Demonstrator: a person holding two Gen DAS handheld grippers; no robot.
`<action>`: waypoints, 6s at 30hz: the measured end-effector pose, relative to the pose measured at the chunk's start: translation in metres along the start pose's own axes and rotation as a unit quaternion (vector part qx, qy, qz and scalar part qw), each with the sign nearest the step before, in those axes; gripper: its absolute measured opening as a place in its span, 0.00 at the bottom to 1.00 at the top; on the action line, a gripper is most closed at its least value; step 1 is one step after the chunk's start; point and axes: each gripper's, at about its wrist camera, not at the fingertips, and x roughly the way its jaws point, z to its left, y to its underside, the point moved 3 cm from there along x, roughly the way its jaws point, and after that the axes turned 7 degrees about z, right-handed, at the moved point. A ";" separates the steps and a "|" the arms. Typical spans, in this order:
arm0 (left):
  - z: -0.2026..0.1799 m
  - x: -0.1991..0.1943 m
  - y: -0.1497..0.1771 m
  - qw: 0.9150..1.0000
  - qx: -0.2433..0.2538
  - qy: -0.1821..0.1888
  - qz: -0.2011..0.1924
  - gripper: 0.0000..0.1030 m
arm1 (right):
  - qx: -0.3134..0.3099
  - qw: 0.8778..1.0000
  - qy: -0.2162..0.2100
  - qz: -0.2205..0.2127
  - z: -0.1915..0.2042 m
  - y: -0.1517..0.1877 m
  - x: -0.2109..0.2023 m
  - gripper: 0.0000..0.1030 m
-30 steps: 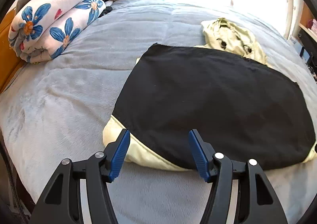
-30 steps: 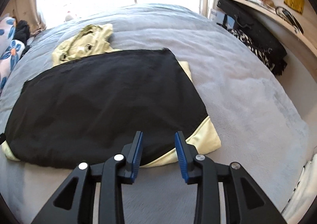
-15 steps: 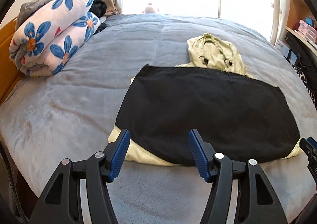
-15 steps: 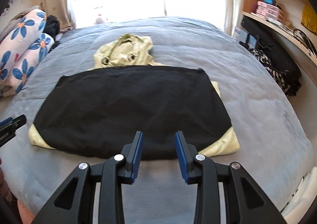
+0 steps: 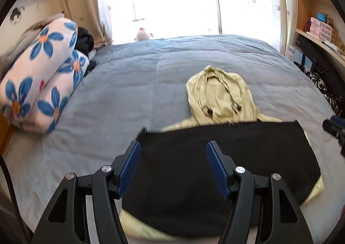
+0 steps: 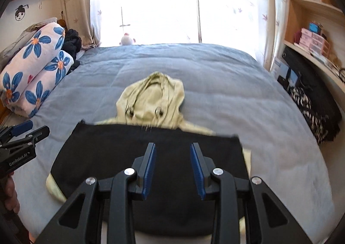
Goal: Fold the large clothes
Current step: 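Lift both tools and move them to the yellow hood, then close both tools on the yellow hood and lift it, then lay the hood over the black bundle and open both tools, then press and smooth the hood flat on the bundle with both tools, then open both tools and pull them back from the bundle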
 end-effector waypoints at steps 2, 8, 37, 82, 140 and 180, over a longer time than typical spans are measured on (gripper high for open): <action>-0.002 0.011 -0.022 1.000 0.015 -0.008 -0.007 0.61 | -0.001 1.000 -0.003 0.005 -0.007 -0.025 0.015 0.32; -0.017 0.071 -0.085 0.999 0.045 -0.008 0.000 0.61 | 0.025 0.998 -0.027 0.048 -0.030 -0.080 0.075 0.32; -0.059 0.401 -0.171 0.976 -0.024 0.111 0.184 0.61 | 0.160 0.960 -0.143 0.177 -0.058 -0.157 0.379 0.32; -0.005 0.111 0.105 0.954 0.039 0.236 0.182 0.04 | 0.084 0.973 -0.152 0.150 -0.054 0.113 0.068 0.23; -0.068 0.088 0.121 0.973 -0.016 0.210 0.097 0.19 | 0.092 0.966 -0.204 0.129 0.032 0.118 0.066 0.25; -0.071 0.141 0.085 0.981 -0.052 0.151 0.108 0.50 | 0.109 0.980 -0.120 0.112 -0.004 0.096 0.134 0.04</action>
